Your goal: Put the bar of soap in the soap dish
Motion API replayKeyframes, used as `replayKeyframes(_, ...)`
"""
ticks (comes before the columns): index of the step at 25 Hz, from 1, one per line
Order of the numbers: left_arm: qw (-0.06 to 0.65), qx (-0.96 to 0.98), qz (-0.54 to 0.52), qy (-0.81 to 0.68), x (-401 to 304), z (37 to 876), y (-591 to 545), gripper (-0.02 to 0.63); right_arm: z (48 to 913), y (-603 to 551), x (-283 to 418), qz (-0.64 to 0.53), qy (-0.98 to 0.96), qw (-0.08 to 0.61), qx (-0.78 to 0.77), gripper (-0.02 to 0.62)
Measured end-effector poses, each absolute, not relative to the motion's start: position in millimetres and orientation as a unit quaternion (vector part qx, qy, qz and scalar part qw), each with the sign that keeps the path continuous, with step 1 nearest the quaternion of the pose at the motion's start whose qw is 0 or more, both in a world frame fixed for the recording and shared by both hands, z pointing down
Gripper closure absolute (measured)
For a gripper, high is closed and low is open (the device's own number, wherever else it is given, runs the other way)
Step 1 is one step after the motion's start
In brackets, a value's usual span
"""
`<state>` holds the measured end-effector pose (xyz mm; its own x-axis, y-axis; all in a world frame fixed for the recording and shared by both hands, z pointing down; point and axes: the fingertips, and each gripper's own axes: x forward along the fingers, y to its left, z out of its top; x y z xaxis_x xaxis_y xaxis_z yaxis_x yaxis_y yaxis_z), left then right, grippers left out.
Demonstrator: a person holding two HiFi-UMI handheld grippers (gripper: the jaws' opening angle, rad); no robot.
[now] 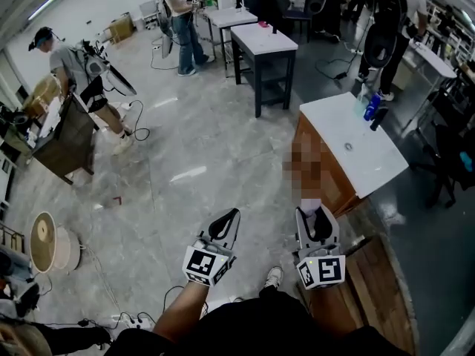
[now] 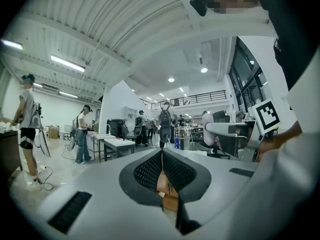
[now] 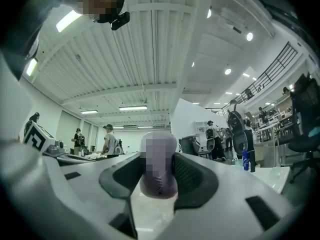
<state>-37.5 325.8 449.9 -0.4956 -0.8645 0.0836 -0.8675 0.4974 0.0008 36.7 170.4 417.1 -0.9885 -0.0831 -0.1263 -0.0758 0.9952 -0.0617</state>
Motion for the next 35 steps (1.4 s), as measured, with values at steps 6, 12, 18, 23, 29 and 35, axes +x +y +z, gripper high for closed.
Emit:
replayKeyframes(6,0.056,0.517,0.013,-0.854,-56,454,256,0.584,421,105,17,-0.024,0.998,0.034,-0.057,0.402)
replayKeyframes(12,0.063,0.535,-0.015,-0.842,-70,459,198,0.584,423,50,13,-0.017,0.997,0.042,-0.068,0.400)
replayKeyframes(18,0.057,0.542,0.003,-0.838,-89,460,158,0.584,427,6,8,-0.031,0.995,0.044,-0.085,0.400)
replayKeyframes(23,0.069,0.561,-0.023,-0.824,-101,464,129,0.584,431,-22,1,-0.028,0.993,0.044,-0.107,0.400)
replayKeyframes(29,0.068,0.577,-0.024,-0.813,-140,472,100,0.584,438,-37,-37,-0.007,0.992,0.033,-0.119,0.400)
replayKeyframes(35,0.069,0.594,-0.013,-0.802,-187,470,65,0.584,431,-62,-78,-0.005,0.991,0.024,-0.133,0.400)
